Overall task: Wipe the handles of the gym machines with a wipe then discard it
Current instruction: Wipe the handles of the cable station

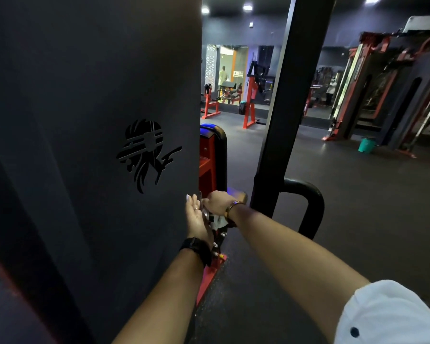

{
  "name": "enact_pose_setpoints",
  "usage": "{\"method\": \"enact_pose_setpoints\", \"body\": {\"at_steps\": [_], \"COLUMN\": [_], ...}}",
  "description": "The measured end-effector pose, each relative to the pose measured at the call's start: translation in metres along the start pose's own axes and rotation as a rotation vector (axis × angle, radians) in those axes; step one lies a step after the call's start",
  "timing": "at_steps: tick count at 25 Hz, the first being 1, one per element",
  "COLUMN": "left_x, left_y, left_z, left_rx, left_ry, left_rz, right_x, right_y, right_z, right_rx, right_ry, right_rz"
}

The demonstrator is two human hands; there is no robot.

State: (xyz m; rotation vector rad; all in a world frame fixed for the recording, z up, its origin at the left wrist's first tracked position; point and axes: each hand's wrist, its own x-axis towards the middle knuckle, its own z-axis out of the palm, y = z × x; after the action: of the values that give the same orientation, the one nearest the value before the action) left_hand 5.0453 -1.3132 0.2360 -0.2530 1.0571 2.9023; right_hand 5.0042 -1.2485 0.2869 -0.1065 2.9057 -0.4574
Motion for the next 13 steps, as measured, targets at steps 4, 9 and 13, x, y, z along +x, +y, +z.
{"method": "enact_pose_setpoints", "body": {"at_steps": [4, 9, 13], "left_x": [-0.002, -0.004, -0.002], "left_y": [0.002, 0.006, 0.007], "left_z": [0.001, 0.0, -0.012], "left_rx": [-0.041, -0.113, -0.149], "left_ry": [-0.015, -0.009, -0.001], "left_rz": [-0.039, -0.109, -0.11], "right_x": [-0.004, -0.002, 0.011], "right_y": [0.005, -0.001, -0.01], "right_z": [-0.013, -0.008, -0.001], "right_rx": [-0.187, -0.192, 0.127], "right_ry": [-0.03, -0.023, 0.119], "right_rz": [0.096, -0.025, -0.028]}}
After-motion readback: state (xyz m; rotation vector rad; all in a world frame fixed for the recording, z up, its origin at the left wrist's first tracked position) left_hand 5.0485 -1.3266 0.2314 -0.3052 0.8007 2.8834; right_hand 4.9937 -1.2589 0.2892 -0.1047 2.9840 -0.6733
